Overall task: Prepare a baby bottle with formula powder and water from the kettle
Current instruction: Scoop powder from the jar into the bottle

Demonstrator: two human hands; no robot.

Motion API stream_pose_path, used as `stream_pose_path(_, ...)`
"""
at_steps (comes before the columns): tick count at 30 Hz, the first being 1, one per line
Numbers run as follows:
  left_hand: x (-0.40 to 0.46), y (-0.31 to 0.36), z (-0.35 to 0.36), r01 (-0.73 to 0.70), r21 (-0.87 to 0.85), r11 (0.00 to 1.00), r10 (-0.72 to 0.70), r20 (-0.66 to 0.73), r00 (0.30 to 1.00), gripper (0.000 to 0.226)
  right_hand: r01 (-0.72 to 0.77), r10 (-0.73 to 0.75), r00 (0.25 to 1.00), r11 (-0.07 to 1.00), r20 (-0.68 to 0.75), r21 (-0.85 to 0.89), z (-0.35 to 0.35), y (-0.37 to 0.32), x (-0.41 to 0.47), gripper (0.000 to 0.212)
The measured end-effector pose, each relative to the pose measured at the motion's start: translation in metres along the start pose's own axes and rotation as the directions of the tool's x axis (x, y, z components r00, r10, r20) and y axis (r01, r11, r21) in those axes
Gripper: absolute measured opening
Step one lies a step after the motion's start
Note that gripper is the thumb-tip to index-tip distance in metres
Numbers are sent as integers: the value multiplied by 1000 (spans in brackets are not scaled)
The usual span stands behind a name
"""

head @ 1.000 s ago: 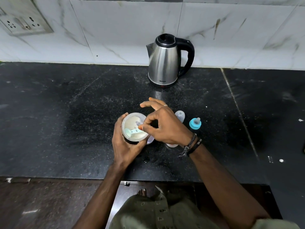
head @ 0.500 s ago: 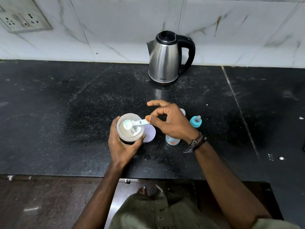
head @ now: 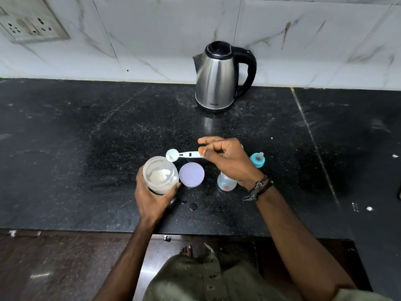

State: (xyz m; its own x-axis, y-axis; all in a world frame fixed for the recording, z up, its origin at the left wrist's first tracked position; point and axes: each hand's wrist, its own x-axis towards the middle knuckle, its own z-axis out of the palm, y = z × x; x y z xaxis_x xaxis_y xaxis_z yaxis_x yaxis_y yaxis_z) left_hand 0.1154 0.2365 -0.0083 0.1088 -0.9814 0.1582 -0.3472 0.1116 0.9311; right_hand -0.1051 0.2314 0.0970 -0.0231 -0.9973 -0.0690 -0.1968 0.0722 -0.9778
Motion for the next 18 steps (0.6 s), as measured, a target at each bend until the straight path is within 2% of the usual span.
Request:
stream_pose_path(6,1,-3,1,47,12,999,-47,20,999,97,-35,35,999,999,-7,33,-2,3,0,15)
stream_pose_path(11,0,-8,1,23,39,999,-24,15,1000,129,-59,60,998,994,-11,95,-3,4,-1,13)
stream_pose_path(14,-1,-3,2,-66,89,994,70,-49,996,139,-52,56,998,992,-32,113,-7,5,-2,13)
stream_pose_path(18,-4,30,10,-301,115,947,313,-109,943,133,-48,56,997,989,-53,142,-17,3,-5,13)
